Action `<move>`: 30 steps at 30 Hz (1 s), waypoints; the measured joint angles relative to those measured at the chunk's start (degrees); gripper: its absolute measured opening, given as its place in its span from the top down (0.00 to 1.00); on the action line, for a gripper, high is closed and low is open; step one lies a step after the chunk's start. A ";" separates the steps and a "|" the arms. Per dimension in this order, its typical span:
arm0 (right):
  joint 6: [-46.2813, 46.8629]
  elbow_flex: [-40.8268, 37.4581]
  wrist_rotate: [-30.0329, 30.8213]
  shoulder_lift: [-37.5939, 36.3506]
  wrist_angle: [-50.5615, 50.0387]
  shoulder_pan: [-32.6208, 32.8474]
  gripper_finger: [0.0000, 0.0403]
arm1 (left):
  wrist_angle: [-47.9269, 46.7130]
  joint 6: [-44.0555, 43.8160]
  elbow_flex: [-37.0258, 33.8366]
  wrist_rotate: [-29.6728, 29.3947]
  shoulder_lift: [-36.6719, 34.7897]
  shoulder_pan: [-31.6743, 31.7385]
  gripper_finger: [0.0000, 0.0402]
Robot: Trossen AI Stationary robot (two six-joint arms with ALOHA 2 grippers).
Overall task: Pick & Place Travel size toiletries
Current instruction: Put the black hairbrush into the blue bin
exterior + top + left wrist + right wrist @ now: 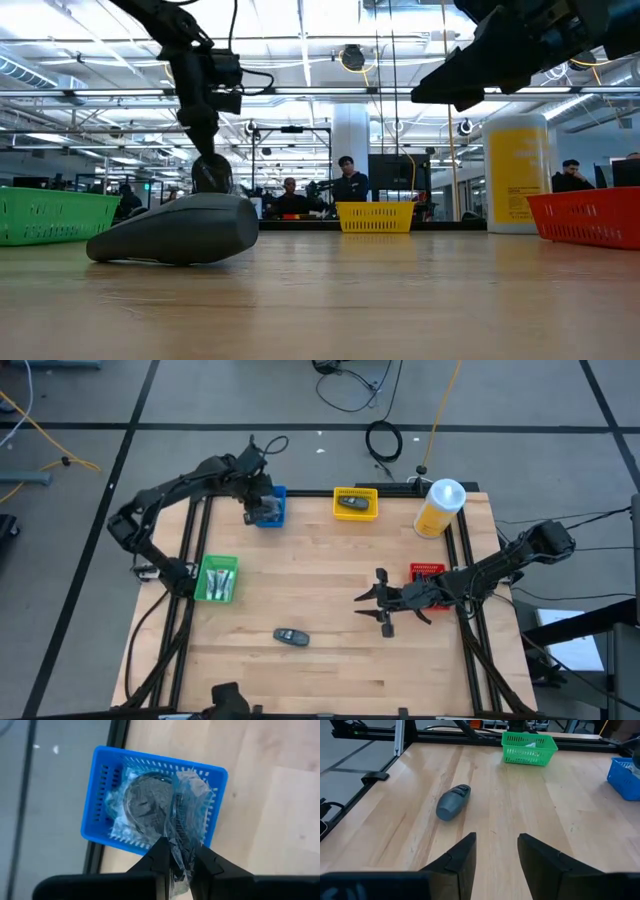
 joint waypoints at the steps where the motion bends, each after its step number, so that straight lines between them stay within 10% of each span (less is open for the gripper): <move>1: 0.00 0.00 0.18 0.00 0.02 -0.02 0.67 | -1.13 0.02 0.76 1.22 0.00 0.53 0.90; 13: 0.02 0.00 2.74 0.02 -0.03 -0.02 0.67 | -2.10 2.83 3.22 11.24 3.04 4.44 0.90; 30: 1.09 0.00 2.85 0.02 -0.11 -0.07 0.67 | 2.25 3.67 3.17 10.01 11.58 8.11 0.83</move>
